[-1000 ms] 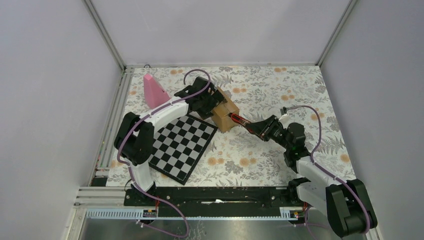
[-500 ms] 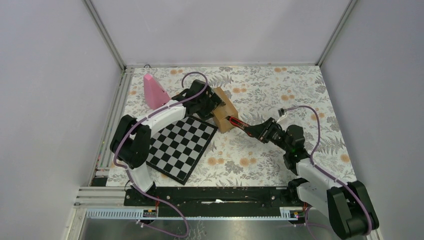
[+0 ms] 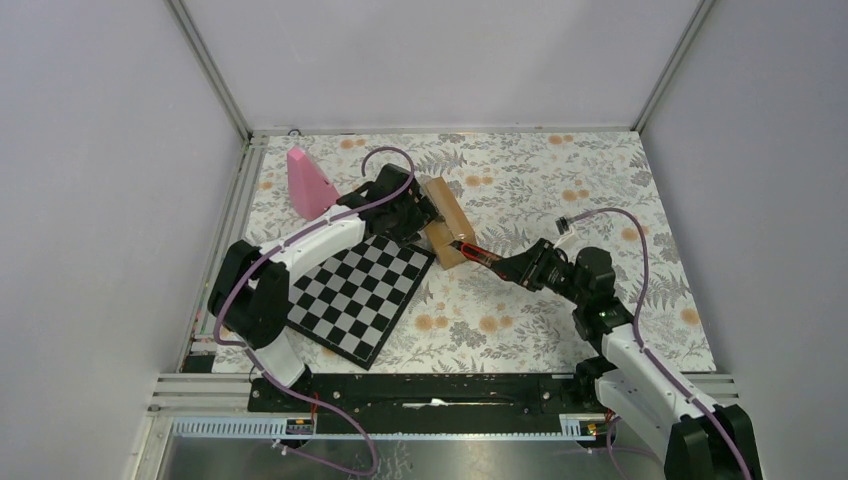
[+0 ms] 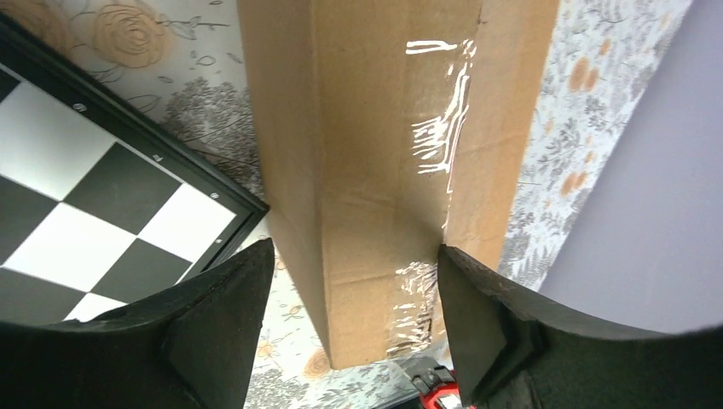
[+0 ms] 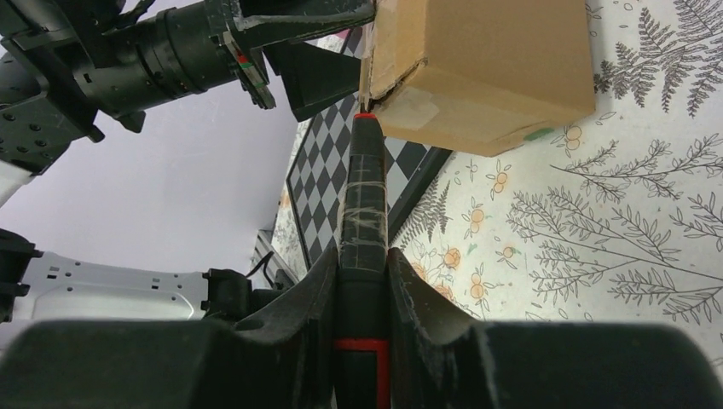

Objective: Unpack the express box
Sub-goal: Cut the express box at the center of the board.

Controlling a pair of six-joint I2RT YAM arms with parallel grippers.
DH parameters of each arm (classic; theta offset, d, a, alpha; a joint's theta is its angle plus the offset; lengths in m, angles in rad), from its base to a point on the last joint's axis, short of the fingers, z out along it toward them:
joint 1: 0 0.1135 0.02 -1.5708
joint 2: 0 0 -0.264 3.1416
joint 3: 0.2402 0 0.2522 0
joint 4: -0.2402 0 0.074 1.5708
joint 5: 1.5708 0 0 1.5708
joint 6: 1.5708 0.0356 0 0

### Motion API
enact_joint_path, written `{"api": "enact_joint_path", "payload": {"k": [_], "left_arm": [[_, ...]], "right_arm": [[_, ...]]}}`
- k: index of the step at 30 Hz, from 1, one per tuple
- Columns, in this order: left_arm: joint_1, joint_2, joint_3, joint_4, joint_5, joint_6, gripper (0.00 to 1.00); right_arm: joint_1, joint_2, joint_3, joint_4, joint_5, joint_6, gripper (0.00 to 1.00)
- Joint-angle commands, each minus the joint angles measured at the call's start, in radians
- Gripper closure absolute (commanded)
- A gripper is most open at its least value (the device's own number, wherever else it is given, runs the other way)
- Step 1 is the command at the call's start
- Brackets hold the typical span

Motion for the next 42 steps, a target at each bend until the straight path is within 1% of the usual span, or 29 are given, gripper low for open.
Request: {"api": "enact_joint_path", "payload": {"k": [1, 3, 7, 10, 13, 15, 17, 19, 21, 23, 26, 30, 36, 41, 42], "left_arm": [[-0.003, -0.016, 0.047, -0.105, -0.083, 0.082, 0.29], [-0.003, -0.007, 0.07, -0.125, -0.109, 0.105, 0.27], [-0.003, 0.002, 0.116, -0.13, -0.13, 0.143, 0.15], [-0.003, 0.029, 0.17, -0.18, -0.182, 0.163, 0.15], [-0.001, 0.051, 0.187, -0.17, -0.212, 0.186, 0.15], [0.001, 0.058, 0.184, -0.124, -0.186, 0.2, 0.13], [0.001, 0.055, 0.167, -0.078, -0.167, 0.206, 0.13], [0.003, 0.061, 0.155, -0.068, -0.157, 0.206, 0.14], [0.008, 0.067, 0.133, -0.067, -0.151, 0.196, 0.17], [0.013, 0.061, 0.092, -0.047, -0.142, 0.181, 0.23], [0.018, 0.047, 0.033, -0.01, -0.137, 0.171, 0.35], [0.024, 0.052, 0.012, 0.0, -0.126, 0.175, 0.48], [0.03, 0.056, 0.014, 0.004, -0.121, 0.179, 0.6], [0.039, 0.069, 0.007, -0.012, -0.116, 0.168, 0.71], [0.04, 0.07, 0.006, -0.015, -0.114, 0.168, 0.72]], "right_arm": [[0.006, -0.096, 0.125, -0.182, -0.042, -0.107, 1.0], [0.006, -0.138, 0.177, -0.309, -0.043, -0.159, 1.0], [0.006, -0.191, 0.259, -0.52, -0.007, -0.228, 1.0], [0.006, -0.176, 0.345, -0.62, 0.058, -0.265, 1.0], [0.006, -0.134, 0.417, -0.652, 0.127, -0.296, 1.0], [0.006, -0.088, 0.456, -0.665, 0.186, -0.316, 1.0], [0.006, -0.034, 0.493, -0.671, 0.215, -0.334, 1.0], [0.007, 0.014, 0.521, -0.659, 0.232, -0.343, 1.0], [0.013, 0.065, 0.55, -0.644, 0.243, -0.356, 1.0], [0.031, 0.123, 0.591, -0.643, 0.263, -0.376, 1.0], [0.093, 0.207, 0.668, -0.653, 0.304, -0.42, 1.0], [0.174, 0.29, 0.745, -0.677, 0.393, -0.474, 1.0], [0.256, 0.385, 0.818, -0.676, 0.517, -0.54, 1.0], [0.305, 0.477, 0.876, -0.617, 0.612, -0.61, 1.0], [0.312, 0.492, 0.884, -0.6, 0.623, -0.626, 1.0]]}}
